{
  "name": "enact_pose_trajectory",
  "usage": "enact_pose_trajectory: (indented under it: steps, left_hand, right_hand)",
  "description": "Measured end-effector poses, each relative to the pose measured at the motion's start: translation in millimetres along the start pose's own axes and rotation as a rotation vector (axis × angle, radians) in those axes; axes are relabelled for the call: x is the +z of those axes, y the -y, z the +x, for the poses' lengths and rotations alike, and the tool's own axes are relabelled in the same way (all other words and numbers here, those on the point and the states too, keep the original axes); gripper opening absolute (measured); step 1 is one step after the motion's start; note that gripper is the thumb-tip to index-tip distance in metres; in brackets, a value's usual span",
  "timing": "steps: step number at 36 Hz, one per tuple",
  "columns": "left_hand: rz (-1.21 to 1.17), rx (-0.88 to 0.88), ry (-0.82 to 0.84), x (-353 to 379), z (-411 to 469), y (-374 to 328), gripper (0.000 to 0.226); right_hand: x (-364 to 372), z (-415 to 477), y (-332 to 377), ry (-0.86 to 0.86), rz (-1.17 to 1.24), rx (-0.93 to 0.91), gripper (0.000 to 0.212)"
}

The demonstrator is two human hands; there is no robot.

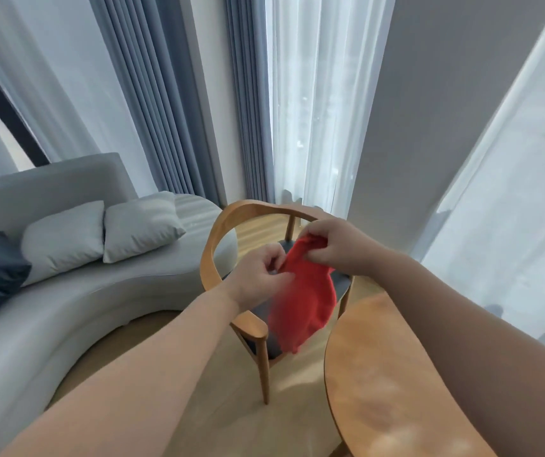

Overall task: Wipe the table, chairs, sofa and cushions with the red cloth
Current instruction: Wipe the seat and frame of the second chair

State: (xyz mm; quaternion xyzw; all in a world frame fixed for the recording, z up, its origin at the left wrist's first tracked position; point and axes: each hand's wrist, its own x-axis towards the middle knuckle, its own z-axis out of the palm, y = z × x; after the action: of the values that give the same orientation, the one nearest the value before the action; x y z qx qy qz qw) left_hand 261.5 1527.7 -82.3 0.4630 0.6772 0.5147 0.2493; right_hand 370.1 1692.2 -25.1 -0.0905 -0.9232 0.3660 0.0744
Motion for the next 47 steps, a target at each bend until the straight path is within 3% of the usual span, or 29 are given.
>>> enact_pose_trajectory:
  steps: [6,9,12,14,17,19,23,26,30,32,36,38,41,43,47]
  left_hand:
    - [0.037,-0.245,0.089,-50,41,10,0.038]
    - [0.28,-0.353,0.2,-72,65,21,0.025]
    - [0.45,-0.326,0.21,-94,90,35,0.014]
    - [0.506,-0.264,0.175,-111,107,47,0.015]
    - [0.44,-0.222,0.192,-136,133,66,0.012]
    - [0.347,-0.189,0.186,-149,152,79,0.004]
    - [0.326,-0.139,0.133,-175,191,100,0.01]
    - [0.324,-0.161,0.101,-200,221,109,0.024]
    - [0.112,-0.053,0.26,-220,252,110,0.034]
    - [0.06,-0.017,0.358,-222,262,108,0.036]
    - [0.045,0.058,0.448,-220,276,106,0.045]
    - [0.04,0.086,0.477,-220,282,104,0.046]
    - [0.034,0.112,0.505,-221,293,102,0.038]
    - [0.043,0.121,0.509,-222,301,105,0.039]
    - [0.094,0.106,0.486,-220,318,116,0.045]
  right_hand:
    - [-13,65,-18,-0.001,-0.089,0.048,0.025]
    - [-20,94,-21,0.1,-0.109,0.1,0.037]
    - [-26,123,-30,0.21,-0.38,0.182,0.018]
    - [-28,138,-40,0.154,-0.47,0.243,0.008]
    - [-21,159,-60,0.028,-0.278,0.306,0.014]
    - [-11,173,-66,-0.078,-0.119,0.331,0.006]
    - [16,197,-60,-0.255,0.15,0.348,0.015]
    - [30,210,-49,-0.064,0.266,0.286,0.033]
    - [42,221,-38,0.353,0.31,0.322,0.029]
    - [49,226,-45,0.262,0.342,0.391,0.029]
    - [61,247,-72,-0.196,0.192,0.612,0.037]
    - [66,258,-83,-0.252,0.225,0.652,0.055]
    - [68,276,-92,-0.207,0.254,0.542,0.078]
    - [67,288,-96,-0.165,0.286,0.459,0.07]
    - [60,300,-108,-0.047,0.324,0.429,0.013]
